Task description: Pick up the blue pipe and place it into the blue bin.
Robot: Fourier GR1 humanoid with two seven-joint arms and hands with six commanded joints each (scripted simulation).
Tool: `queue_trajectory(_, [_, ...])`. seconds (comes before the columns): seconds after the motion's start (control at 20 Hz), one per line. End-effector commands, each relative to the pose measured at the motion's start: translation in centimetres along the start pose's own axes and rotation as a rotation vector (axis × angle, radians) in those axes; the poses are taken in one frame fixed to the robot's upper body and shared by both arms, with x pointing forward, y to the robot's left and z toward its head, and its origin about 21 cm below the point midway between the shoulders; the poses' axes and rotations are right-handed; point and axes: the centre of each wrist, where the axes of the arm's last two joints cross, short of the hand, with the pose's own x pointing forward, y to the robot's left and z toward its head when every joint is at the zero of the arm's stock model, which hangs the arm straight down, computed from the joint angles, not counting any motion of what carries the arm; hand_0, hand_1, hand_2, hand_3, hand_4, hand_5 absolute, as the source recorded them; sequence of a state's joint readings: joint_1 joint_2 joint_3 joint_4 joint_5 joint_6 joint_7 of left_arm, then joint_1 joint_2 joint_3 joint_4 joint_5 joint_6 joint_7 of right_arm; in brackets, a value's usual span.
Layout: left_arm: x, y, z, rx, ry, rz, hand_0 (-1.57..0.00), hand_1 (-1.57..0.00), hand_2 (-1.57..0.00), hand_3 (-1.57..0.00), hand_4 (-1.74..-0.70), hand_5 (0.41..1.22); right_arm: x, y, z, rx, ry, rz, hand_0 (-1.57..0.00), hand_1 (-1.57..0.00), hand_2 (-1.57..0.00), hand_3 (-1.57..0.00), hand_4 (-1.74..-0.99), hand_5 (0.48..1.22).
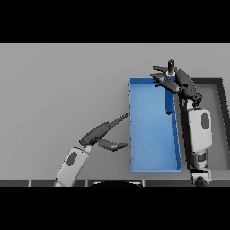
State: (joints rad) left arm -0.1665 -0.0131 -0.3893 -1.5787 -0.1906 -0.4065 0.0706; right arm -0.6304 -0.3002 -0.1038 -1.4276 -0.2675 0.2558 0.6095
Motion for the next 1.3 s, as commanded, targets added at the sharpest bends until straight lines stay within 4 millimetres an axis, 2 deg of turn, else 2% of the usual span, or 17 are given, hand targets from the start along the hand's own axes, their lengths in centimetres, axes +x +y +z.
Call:
queue_trajectory(0.0, [0.2, -0.1, -0.1, 0.002, -0.008, -0.005, 0.0, 0.0, 0.0, 0.0, -0.93, 0.466, -0.8, -0.1, -0.1, -0.016, 0.035, -0.01, -1.57, -1.57, -1.57, -1.57, -1.5, 1.221])
queue_trajectory(0.1, [0.3, 0.1, -0.1, 0.008, -0.011, -0.014, 0.0, 0.0, 0.0, 0.0, -0.93, 0.47, -2.8, -0.1, -0.2, -0.037, 0.109, -0.027, -1.57, -1.57, -1.57, -1.57, -1.498, 1.221])
queue_trajectory(0.2, [0.2, 0.0, 0.1, 0.013, -0.011, -0.023, 0.0, 0.0, 0.0, 0.0, -0.92, 0.476, -3.9, 0.0, -0.6, -0.035, 0.174, -0.04, -1.57, -1.57, -1.57, -1.57, -1.497, 1.221])
queue_trajectory(0.25, [0.2, 0.1, -0.1, 0.012, -0.009, -0.022, 0.0, 0.0, 0.0, 0.0, -0.92, 0.478, -4.6, 0.2, -0.6, -0.035, 0.208, -0.04, -1.57, -1.57, -1.57, -1.26, -1.546, 1.221])
queue_trajectory(0.3, [0.2, 0.1, 0.1, 0.011, -0.013, -0.022, 0.0, 0.0, 0.0, 0.0, -0.92, 0.48, -5.6, 0.3, -0.7, -0.03, 0.255, -0.055, -1.57, -1.57, -1.57, -1.01, -1.585, 1.221])
queue_trajectory(0.4, [0.2, 0.3, -0.3, 0.021, -0.005, -0.016, 0.0, 0.0, 0.0, 0.0, -0.92, 0.484, -6.6, 0.4, -0.8, -0.041, 0.33, -0.07, -1.57, -1.57, -1.57, -0.64, -1.641, 1.221])
queue_trajectory(0.45, [0.3, 0.3, -0.3, 0.021, -0.006, -0.018, 0.0, 0.0, 0.0, 0.0, -0.92, 0.486, -6.7, 0.4, -0.8, -0.048, 0.36, -0.082, -1.57, -1.57, -1.57, -0.51, -1.661, 1.221])
queue_trajectory(0.5, [0.2, 0.4, -0.4, 0.019, -0.003, -0.024, 0.0, 0.0, 0.0, 0.0, -0.92, 0.489, -7.0, 0.5, -0.9, -0.051, 0.398, -0.103, -1.57, -1.57, -1.57, -0.41, -1.677, 1.171])
queue_trajectory(0.55, [0.1, 0.2, -0.1, 0.01, -0.01, -0.019, 0.0, 0.0, 0.0, 0.0, -0.92, 0.491, -7.3, 0.6, -0.7, -0.061, 0.435, -0.117, -1.57, -1.57, -1.52, -0.45, -1.626, 1.161])
queue_trajectory(0.65, [0.3, 0.0, -0.4, 0.015, -0.007, -0.019, 0.0, 0.0, 0.0, 0.0, -0.92, 0.493, -7.3, 0.7, -0.8, -0.082, 0.491, -0.143, -1.08, -1.03, -0.99, -0.29, -1.469, 1.148])
queue_trajectory(0.7, [0.2, 0.0, -0.4, 0.017, 0.004, -0.022, 0.0, 0.0, 0.0, 0.0, -0.92, 0.493, -7.1, 0.7, -0.7, -0.1, 0.509, -0.14, -0.87, -0.82, -0.79, -0.23, -1.405, 1.137])
queue_trajectory(0.8, [0.1, 0.2, 0.0, 0.015, -0.01, -0.009, 0.0, 0.0, 0.0, 0.0, -0.93, 0.494, -6.3, 0.8, -0.8, -0.079, 0.522, -0.062, -0.55, -0.52, -0.5, -0.15, -1.339, 1.108])
queue_trajectory(0.95, [0.2, 0.6, -0.1, 0.019, 0.0, -0.009, 0.0, 0.0, 0.0, 0.0, -0.93, 0.494, -6.0, 1.5, -0.3, 0.006, 0.524, 0.188, -0.28, -0.27, -0.26, -0.08, -1.25, 0.962])
queue_trajectory(1.0, [0.1, 0.1, 0.1, 0.015, -0.01, -0.01, 0.0, 0.0, 0.0, 0.0, -0.93, 0.496, -6.0, 1.5, -0.3, 0.024, 0.529, 0.221, -0.23, -0.21, -0.21, -0.06, -1.233, 0.913])
queue_trajectory(1.1, [0.1, 0.1, 0.2, 0.009, -0.008, -0.012, 0.0, 0.0, 0.0, 0.0, -0.93, 0.496, -6.1, 1.4, -0.3, 0.058, 0.546, 0.28, -0.14, -0.14, -0.13, -0.04, -1.205, 0.837])
queue_trajectory(1.25, [0.1, 0.2, 0.0, 0.019, -0.003, -0.018, 0.0, 0.0, 0.0, 0.0, -0.93, 0.496, -6.1, 1.6, -0.4, 0.089, 0.557, 0.337, -0.07, -0.07, -0.07, -0.02, -1.161, 0.771])
